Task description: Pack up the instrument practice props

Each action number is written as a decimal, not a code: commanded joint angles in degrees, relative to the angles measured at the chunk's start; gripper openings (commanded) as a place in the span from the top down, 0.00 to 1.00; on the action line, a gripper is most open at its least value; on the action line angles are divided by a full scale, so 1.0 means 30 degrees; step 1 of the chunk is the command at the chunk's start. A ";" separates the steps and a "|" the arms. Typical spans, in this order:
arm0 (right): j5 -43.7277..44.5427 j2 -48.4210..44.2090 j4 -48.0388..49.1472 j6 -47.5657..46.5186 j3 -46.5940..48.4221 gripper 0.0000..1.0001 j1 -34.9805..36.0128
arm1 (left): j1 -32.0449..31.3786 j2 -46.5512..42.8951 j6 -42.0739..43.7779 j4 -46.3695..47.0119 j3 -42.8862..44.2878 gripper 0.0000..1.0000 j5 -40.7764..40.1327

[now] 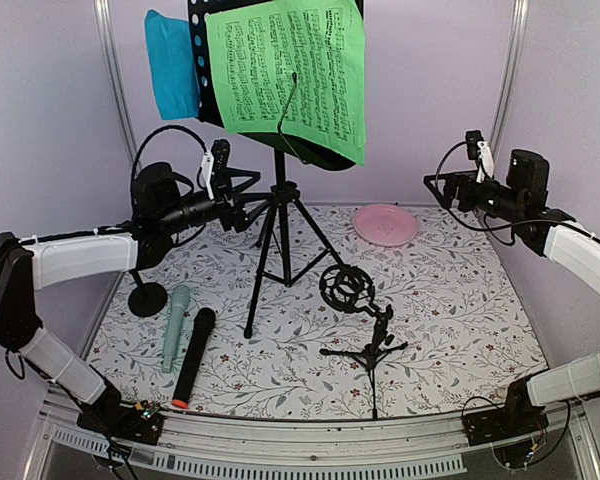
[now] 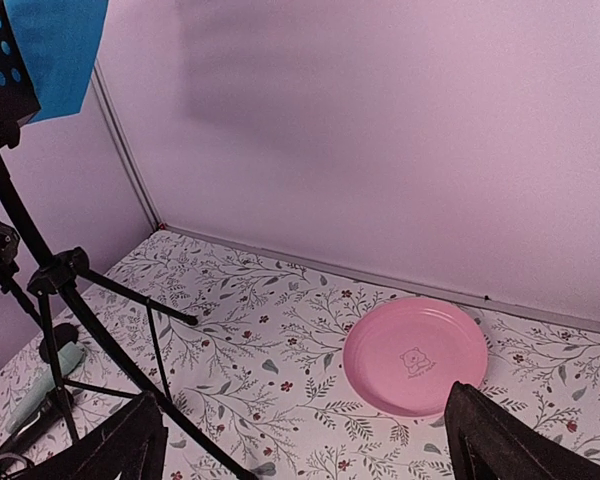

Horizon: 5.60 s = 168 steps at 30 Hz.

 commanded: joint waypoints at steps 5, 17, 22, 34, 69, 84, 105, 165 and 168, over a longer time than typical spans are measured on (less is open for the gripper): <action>-0.0317 0.0581 -0.0613 0.0025 0.0940 0.01 0.0701 | -0.1560 0.1908 0.0925 0.2303 0.2081 0.28 -0.2754; 0.0080 0.0382 -0.1479 -0.0007 0.1052 0.01 0.1193 | -0.2569 0.3561 0.2347 0.1949 0.3715 0.60 -0.6804; 0.0139 0.0282 -0.1704 -0.0142 0.0985 0.01 0.1223 | -0.2755 0.4158 0.3495 0.1081 0.4448 0.57 -0.6608; 0.0187 0.0362 -0.1879 -0.0150 0.1137 0.01 0.1223 | -0.3737 0.4526 0.4704 0.0617 0.5341 1.00 -1.0229; 0.0673 0.0019 -0.2957 0.0708 0.1678 0.01 0.2107 | -1.0310 0.4595 0.4683 0.1496 0.4505 1.00 -2.7159; 0.1798 -0.1270 -0.3646 0.0994 0.2100 0.01 0.2808 | -1.1244 0.3277 0.5145 0.0263 0.4053 0.06 -2.6692; -0.0431 -0.2989 -0.5754 0.1807 0.3549 0.01 0.3225 | -1.1687 -0.7641 0.3062 -0.6764 -0.0177 0.06 -2.1966; 0.2249 -0.4305 -0.8536 0.0154 0.4386 0.01 0.6467 | 0.2701 -1.4564 -0.3661 -1.8697 0.1632 0.11 -0.5022; 0.2458 -0.5400 -0.9194 -0.2338 0.4385 0.01 0.6469 | 0.2698 -1.4803 -0.3220 -1.5479 0.1325 0.10 -0.0588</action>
